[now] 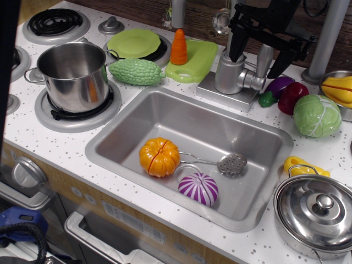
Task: Turn lever vertical to front
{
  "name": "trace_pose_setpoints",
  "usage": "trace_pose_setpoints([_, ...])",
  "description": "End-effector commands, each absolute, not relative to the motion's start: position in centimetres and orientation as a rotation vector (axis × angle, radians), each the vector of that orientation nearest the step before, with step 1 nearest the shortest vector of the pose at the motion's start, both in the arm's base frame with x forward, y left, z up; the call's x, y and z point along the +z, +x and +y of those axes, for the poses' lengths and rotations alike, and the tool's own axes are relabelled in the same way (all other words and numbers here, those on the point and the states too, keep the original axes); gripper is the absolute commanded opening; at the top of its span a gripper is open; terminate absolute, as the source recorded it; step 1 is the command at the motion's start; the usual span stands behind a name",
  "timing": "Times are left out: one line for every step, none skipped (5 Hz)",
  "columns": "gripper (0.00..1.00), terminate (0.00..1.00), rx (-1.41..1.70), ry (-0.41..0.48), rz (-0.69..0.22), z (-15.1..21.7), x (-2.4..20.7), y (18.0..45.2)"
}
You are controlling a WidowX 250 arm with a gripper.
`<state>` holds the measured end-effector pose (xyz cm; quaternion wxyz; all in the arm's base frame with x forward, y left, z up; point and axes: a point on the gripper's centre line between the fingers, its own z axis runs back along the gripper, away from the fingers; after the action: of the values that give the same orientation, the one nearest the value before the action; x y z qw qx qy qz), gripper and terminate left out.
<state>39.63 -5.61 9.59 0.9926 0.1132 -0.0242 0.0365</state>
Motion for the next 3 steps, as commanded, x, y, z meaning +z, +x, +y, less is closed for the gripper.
trace_pose_setpoints([1.00, 0.00, 0.073, 0.227, -0.049, -5.6, 9.6, 39.6])
trace_pose_setpoints([1.00, 0.00, 0.057, 0.203, -0.076, -5.5, 10.4, 41.3])
trace_pose_setpoints([1.00, 0.00, 0.093, 0.206, -0.117, -6.0, 11.6, 42.6])
